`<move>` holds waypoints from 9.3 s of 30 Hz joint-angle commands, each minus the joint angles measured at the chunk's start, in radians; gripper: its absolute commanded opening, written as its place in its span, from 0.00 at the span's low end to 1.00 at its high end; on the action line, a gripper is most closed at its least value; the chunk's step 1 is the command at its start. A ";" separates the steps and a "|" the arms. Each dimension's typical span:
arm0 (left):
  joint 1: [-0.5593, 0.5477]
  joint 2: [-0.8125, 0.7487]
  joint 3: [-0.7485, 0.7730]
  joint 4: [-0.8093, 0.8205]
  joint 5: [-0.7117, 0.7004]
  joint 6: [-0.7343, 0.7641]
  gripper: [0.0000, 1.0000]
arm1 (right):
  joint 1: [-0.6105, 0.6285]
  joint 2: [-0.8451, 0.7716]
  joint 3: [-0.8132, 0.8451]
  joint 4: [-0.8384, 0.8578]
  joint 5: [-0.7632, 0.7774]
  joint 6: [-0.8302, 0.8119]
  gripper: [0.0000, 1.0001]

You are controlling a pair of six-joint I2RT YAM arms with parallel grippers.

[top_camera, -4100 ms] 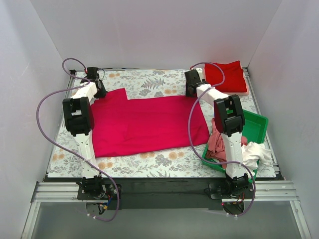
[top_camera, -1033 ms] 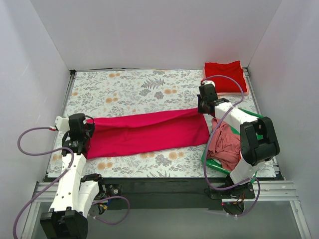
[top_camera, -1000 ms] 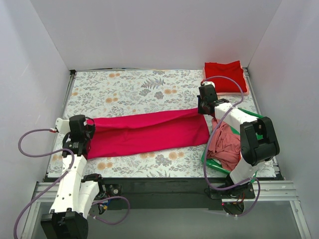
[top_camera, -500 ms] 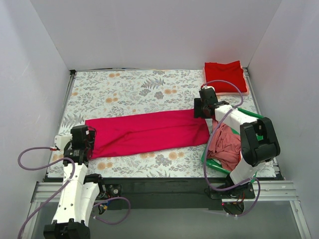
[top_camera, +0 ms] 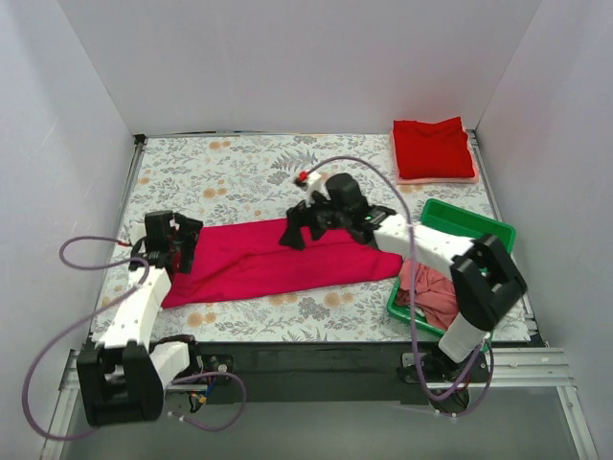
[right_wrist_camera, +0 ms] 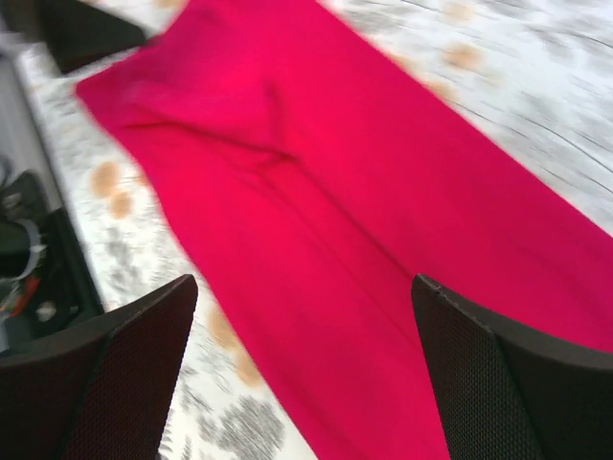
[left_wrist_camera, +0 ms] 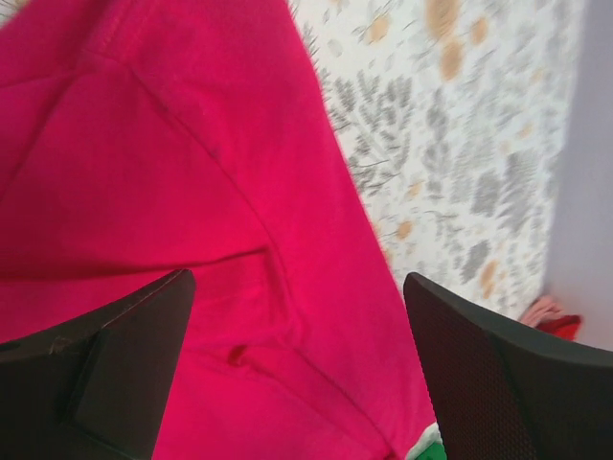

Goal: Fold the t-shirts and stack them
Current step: Fold the tshirt

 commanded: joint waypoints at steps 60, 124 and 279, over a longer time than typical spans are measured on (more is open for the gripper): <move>0.075 0.330 0.066 0.076 0.060 0.172 0.93 | 0.356 0.117 -0.013 0.182 0.107 0.041 0.98; -0.342 1.691 1.645 -0.086 0.183 0.152 0.95 | 0.442 -0.023 -0.365 0.006 0.239 0.383 0.98; -0.419 0.583 0.449 0.176 -0.002 0.332 0.00 | -0.103 0.133 0.169 -0.090 0.223 0.161 0.01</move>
